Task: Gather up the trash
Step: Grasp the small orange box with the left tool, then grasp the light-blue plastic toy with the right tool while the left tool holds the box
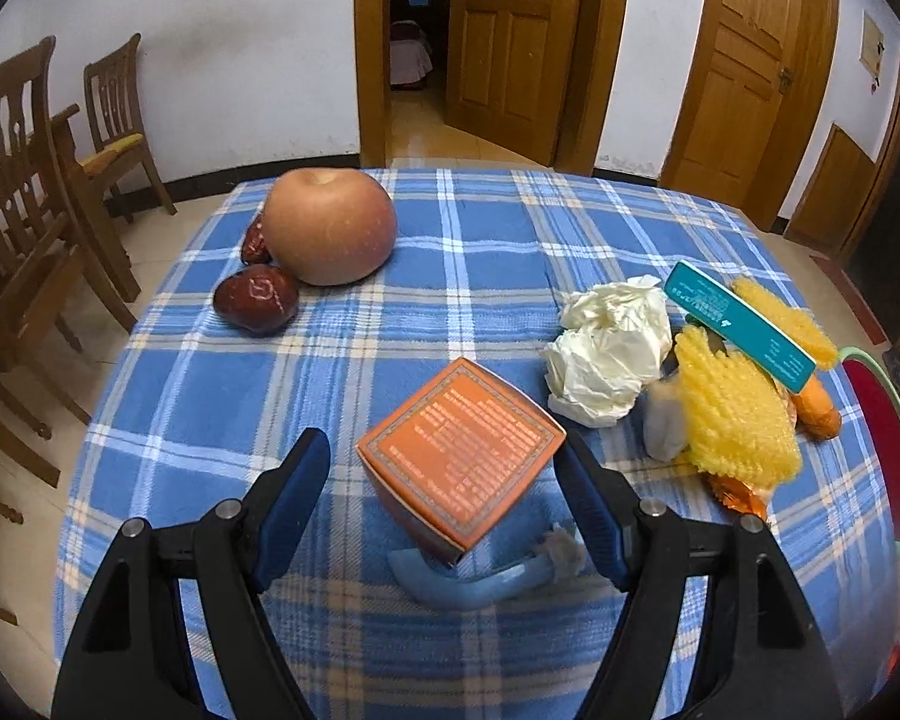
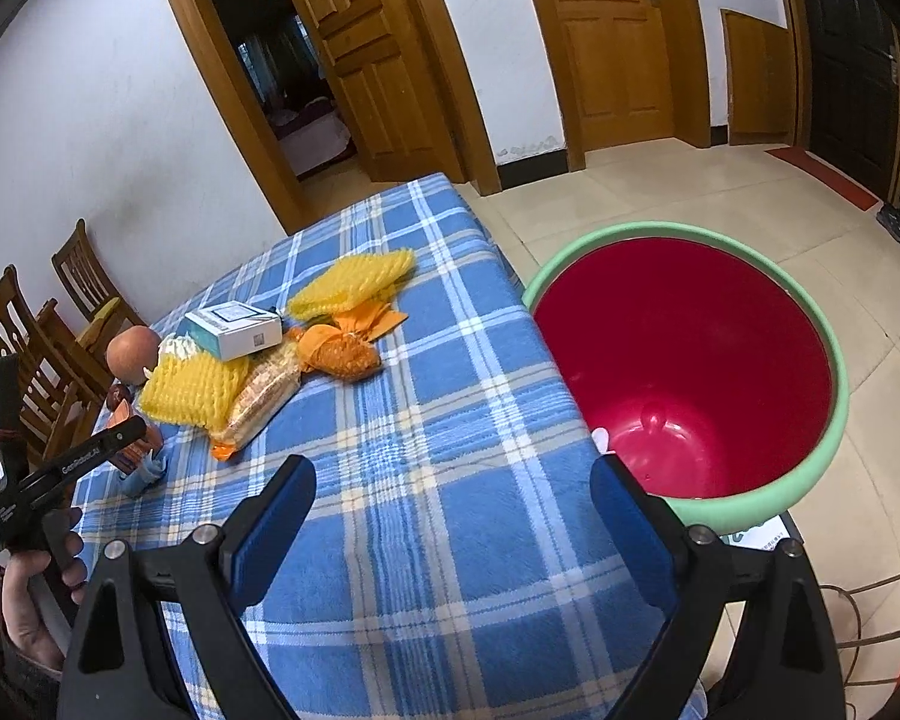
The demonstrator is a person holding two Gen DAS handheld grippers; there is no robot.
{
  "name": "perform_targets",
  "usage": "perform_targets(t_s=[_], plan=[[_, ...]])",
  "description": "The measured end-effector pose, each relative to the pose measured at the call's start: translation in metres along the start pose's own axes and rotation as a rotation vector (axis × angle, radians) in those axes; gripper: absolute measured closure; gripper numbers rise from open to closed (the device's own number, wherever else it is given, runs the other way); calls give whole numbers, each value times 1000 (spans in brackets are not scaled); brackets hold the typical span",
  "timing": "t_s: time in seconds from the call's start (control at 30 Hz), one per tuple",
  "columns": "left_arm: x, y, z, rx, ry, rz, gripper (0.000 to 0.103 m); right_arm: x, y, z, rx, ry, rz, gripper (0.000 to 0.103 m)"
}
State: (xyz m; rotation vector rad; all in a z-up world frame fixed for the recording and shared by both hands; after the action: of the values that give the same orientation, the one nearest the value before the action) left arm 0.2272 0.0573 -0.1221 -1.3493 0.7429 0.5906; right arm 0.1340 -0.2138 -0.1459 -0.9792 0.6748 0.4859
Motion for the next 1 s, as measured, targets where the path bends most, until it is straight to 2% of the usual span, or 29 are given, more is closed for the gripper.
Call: perform_targets(t_s=[0.03,0.13,0.3,0.57,1.0], plan=[[1,0,-1,0,12,-1,27,1,0,2,-4,-1,2,8],[2,2,-5,7,41,-8,39,4,2,9,-19,-5,9,8],[-9,1,-2,-4,50,-45,39,6,6,22,-44,-16,20,8],[-43,2,21,-64,23,-91,39,5,17,59,-102,-63,31,8],[-86,40,74,-167,-41,-111,39,16,59,147,-220,-179,100,6]])
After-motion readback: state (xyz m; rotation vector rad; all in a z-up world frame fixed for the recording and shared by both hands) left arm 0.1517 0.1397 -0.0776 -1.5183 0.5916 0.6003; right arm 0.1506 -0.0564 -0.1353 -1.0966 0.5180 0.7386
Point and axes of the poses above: each gripper's, at about its wrist camera, not at the fingertips, and x roughly the way its jaws point, z to its left, y to its underside, the point moved 10 cm from there along x, roughly the way its jaws point, and after that the axes turned 10 degrees about x, right-handed, at the moved point
